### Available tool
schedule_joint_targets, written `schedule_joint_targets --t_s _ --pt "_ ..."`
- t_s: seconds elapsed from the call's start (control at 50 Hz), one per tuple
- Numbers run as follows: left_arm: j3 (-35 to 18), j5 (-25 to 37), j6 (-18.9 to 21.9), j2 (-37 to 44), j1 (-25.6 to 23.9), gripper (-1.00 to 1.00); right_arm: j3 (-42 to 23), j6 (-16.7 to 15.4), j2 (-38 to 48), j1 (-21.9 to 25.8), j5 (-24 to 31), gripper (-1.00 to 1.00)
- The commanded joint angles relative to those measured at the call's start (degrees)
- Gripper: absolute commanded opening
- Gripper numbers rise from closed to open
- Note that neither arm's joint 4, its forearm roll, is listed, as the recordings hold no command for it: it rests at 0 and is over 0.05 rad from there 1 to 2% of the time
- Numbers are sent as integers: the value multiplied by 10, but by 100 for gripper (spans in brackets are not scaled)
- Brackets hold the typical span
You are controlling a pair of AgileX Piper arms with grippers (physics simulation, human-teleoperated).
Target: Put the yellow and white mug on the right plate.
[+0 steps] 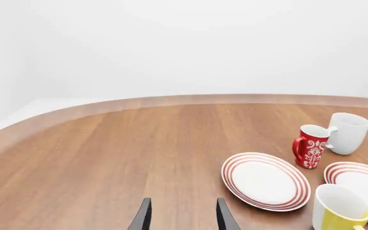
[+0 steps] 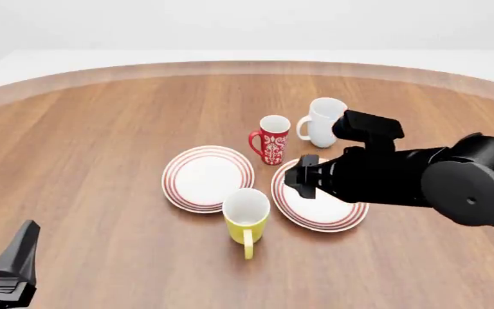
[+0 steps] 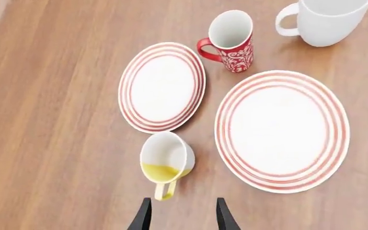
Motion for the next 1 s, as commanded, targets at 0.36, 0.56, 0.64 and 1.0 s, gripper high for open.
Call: schedule_joint_targets --t_s 0.36,0.56,0.64,1.0 --pt "0 0 0 0 0 100 60 86 77 58 -137 100" --pt "0 0 0 0 0 100 66 94 103 65 -167 100" --pt "0 0 0 0 0 100 73 100 118 67 -183 100" --pt "0 0 0 0 0 100 78 110 163 79 -222 100"
